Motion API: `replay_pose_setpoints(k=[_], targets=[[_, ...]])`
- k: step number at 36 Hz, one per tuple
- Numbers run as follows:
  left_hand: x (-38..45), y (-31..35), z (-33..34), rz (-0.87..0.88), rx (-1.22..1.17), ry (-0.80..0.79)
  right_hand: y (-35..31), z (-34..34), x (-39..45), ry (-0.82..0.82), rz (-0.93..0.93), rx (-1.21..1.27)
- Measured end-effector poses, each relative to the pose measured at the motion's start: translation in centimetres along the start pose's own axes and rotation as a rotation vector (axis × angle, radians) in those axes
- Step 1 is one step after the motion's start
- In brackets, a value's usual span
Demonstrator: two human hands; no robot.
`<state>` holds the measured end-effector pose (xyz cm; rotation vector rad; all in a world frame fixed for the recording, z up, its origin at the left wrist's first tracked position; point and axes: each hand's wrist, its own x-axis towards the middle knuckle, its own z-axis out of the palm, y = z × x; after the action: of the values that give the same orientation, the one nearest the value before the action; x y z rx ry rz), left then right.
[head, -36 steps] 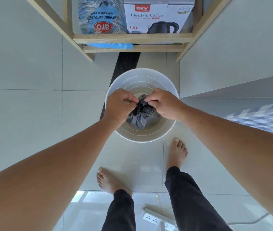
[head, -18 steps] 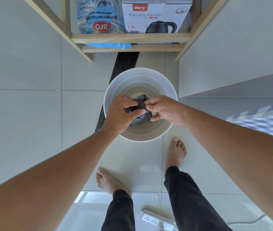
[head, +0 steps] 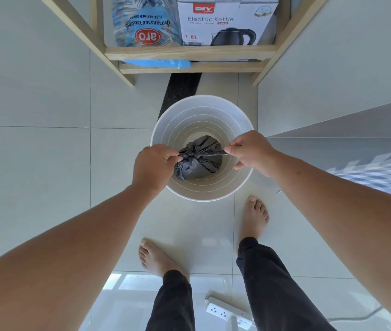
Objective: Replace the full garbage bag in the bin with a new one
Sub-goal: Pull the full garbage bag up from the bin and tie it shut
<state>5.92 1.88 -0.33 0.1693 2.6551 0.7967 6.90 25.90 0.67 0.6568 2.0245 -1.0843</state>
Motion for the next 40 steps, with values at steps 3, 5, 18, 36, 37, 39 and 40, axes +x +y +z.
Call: replay_pose_setpoints(k=[3, 5, 18, 36, 37, 39, 40], targets=[[0.1, -0.1, -0.1, -0.031, 0.077, -0.002, 0.1, 0.0, 0.2, 0.024, 0.052, 0.014], [0.4, 0.1, -0.2, -0.084, 0.054, 0.001, -0.2, 0.0, 0.2, 0.019, 0.077, 0.031], [2.2, 2.1, -0.2, -0.421, -0.691, -0.260, -1.5, 3.2, -0.8, -0.117, -0.195, -0.005], [4.1, 12.1, -9.0, -0.265, -0.712, -0.187, -8.0, -5.4, -6.7, 0.214, -0.231, 0.119], [4.3, 13.1, -9.8, -0.250, -0.729, -0.185, -8.5, -6.5, -7.5, 0.219, -0.229, 0.144], [4.6, 14.7, -11.1, -0.231, -0.774, -0.197, -9.4, -8.2, -8.8, 0.229, -0.229, 0.167], [4.7, 15.1, -11.3, -0.229, -0.785, -0.218, -9.6, -8.7, -9.1, 0.234, -0.226, 0.179]])
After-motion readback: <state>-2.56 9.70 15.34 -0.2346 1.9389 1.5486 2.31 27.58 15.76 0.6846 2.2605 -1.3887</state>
